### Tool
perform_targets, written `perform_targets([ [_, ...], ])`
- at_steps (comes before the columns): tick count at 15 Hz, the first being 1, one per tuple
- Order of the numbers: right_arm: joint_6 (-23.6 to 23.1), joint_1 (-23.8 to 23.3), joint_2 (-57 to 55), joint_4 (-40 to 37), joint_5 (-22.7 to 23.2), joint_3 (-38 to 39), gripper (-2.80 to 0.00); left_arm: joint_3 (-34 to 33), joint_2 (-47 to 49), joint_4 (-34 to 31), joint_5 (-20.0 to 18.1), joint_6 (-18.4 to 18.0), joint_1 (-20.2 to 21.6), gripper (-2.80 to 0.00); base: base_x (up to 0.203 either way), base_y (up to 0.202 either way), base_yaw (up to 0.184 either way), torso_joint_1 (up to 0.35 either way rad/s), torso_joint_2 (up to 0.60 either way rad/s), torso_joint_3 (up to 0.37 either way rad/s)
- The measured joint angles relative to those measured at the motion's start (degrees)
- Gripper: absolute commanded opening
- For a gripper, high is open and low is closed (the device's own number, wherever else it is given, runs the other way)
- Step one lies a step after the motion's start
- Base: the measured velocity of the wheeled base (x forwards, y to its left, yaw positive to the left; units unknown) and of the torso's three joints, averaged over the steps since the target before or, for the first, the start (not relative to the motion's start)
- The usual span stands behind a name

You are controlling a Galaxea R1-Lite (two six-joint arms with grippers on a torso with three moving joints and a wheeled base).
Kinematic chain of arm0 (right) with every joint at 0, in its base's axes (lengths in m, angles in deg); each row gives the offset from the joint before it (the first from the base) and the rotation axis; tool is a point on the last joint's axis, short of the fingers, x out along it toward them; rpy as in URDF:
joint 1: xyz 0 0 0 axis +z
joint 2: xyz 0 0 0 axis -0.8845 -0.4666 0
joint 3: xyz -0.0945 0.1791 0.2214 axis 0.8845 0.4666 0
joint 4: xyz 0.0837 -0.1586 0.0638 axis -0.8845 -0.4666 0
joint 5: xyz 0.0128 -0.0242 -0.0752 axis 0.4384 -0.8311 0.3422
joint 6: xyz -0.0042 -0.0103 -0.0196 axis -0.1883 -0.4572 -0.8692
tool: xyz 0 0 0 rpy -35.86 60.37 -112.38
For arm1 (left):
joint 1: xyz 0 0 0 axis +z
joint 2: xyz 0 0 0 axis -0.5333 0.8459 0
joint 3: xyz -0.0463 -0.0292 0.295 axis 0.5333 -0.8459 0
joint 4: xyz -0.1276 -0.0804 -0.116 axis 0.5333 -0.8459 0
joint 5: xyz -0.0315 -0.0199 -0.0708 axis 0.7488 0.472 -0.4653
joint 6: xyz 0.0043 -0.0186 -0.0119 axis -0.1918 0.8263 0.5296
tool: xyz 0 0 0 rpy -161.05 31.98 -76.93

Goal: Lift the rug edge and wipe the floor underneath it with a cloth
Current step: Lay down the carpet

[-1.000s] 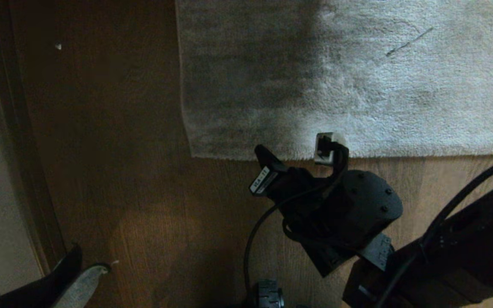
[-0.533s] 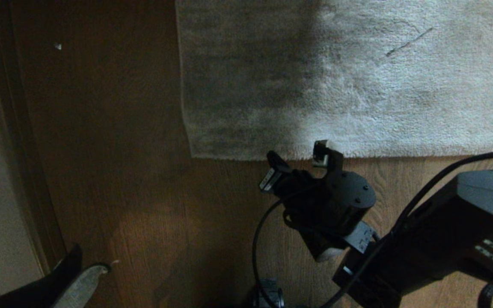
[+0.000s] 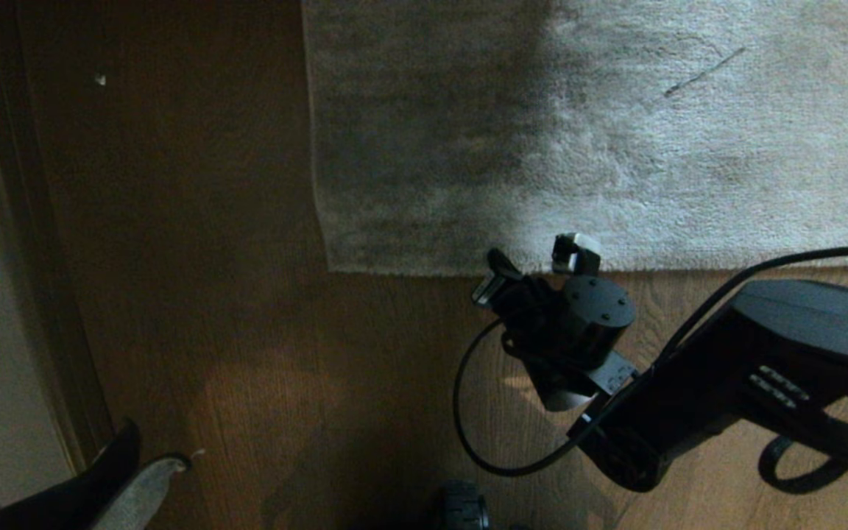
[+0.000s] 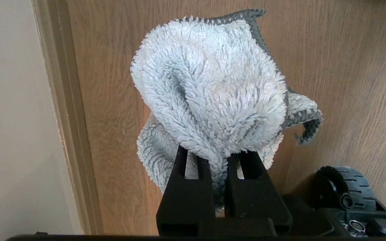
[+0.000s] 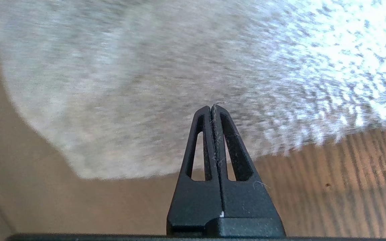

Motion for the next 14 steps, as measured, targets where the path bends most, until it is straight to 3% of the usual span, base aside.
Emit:
perform_targets([
  [7, 0.11, -3.03, -4.83, 0.07, 0.04, -5.59, -2.8, 0.0, 0.0, 0.0, 0.0, -0.01, 0.0, -2.8, 0.0, 0.0, 0.0, 0.0, 0.0, 0.0],
  [14, 0.15, -4.52, -6.64, 0.29, 0.16, -5.71, -2.8, 0.0, 0.0, 0.07, 0.02, -0.01, 0.0, -2.8, 0.0, 0.0, 0.0, 0.0, 0.0, 0.0],
])
